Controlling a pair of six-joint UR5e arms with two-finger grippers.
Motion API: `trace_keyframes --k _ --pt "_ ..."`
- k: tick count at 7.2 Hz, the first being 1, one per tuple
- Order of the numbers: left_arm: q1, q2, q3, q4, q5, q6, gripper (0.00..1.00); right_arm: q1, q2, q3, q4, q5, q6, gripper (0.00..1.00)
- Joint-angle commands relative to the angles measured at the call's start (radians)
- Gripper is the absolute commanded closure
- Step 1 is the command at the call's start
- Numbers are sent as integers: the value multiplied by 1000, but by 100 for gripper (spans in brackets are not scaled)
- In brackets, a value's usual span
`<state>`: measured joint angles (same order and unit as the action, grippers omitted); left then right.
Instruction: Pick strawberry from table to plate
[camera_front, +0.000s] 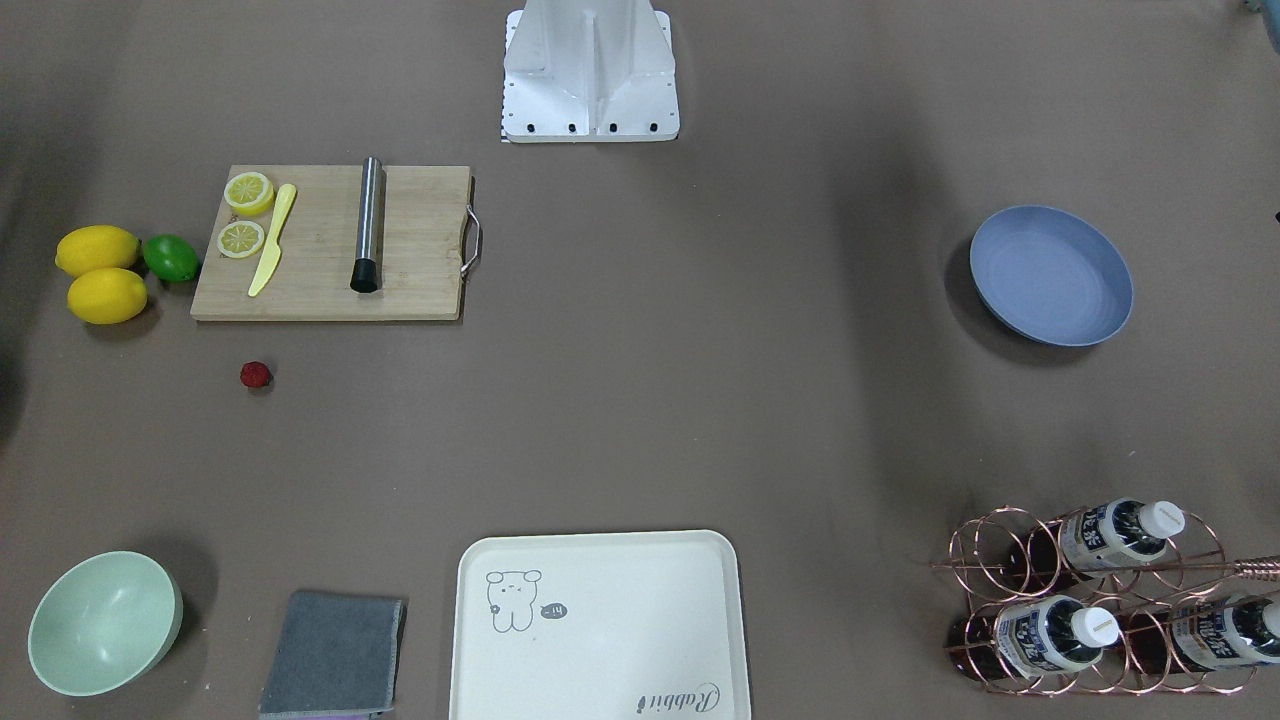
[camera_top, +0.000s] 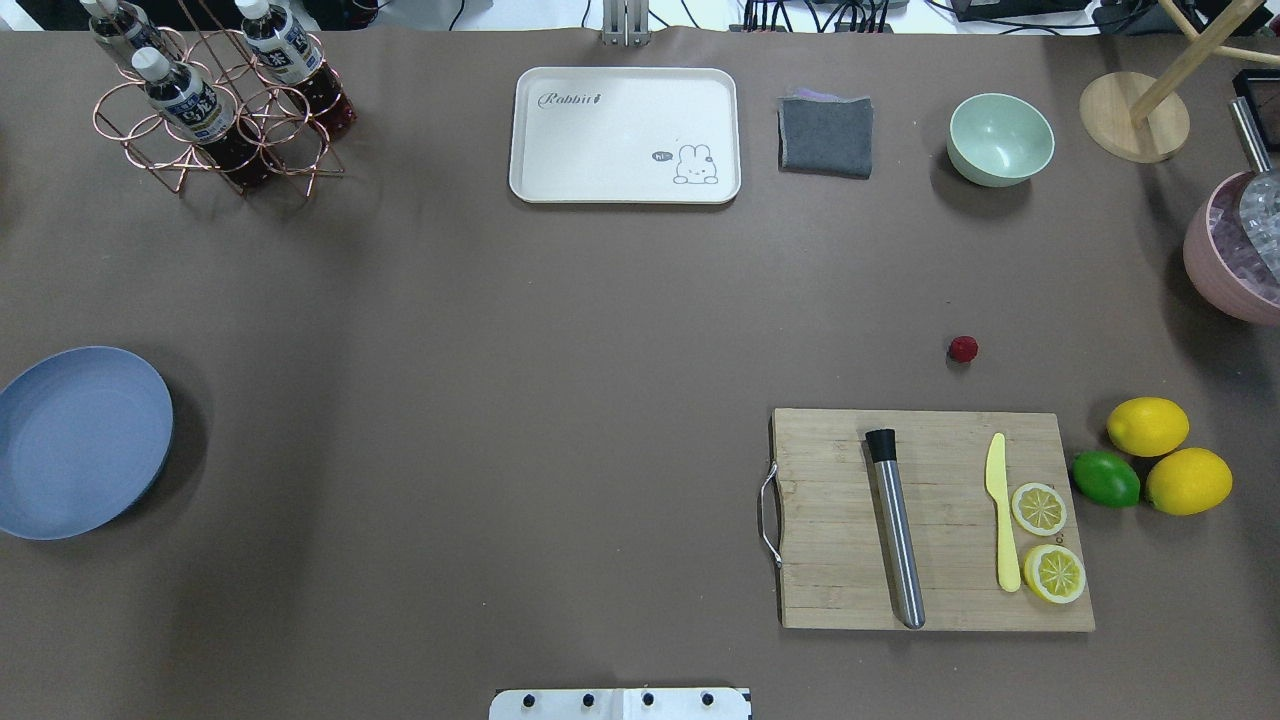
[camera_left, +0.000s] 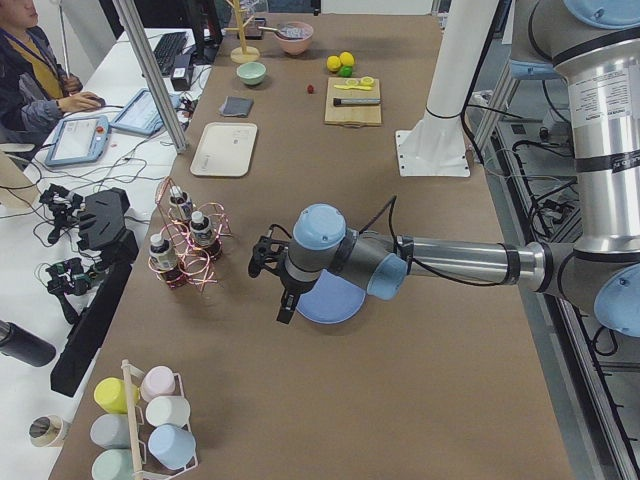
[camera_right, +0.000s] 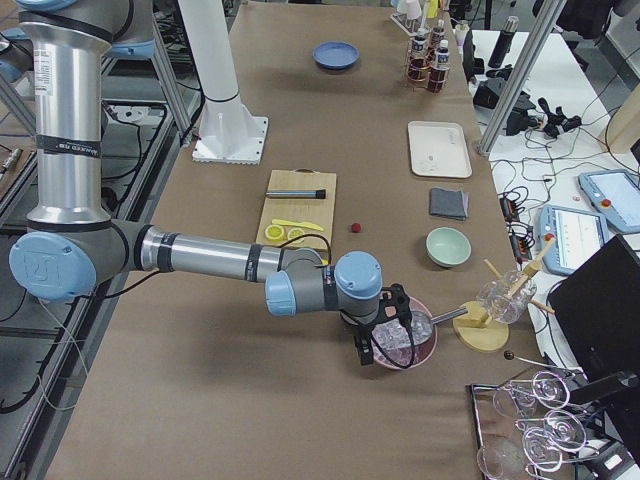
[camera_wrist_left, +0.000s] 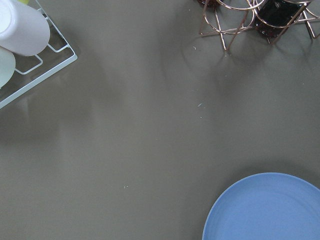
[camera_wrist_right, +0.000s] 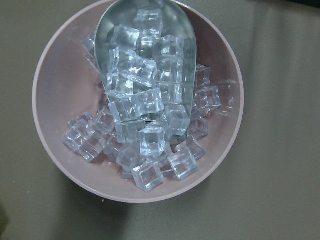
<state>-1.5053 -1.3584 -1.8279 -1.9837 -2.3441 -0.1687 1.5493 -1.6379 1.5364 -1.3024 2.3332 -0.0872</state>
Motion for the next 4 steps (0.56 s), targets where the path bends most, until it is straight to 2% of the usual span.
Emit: trace_keyframes --k 1,3,4 --pt "11 -2 1 -29 -1 -96 2 0 -6 4 0 0 1 0" --pt "39 46 9 -180 2 -152 2 0 -5 1 0 2 1 0" --pt "48 47 10 -184 0 -152 2 0 -5 -2 0 2 1 0"
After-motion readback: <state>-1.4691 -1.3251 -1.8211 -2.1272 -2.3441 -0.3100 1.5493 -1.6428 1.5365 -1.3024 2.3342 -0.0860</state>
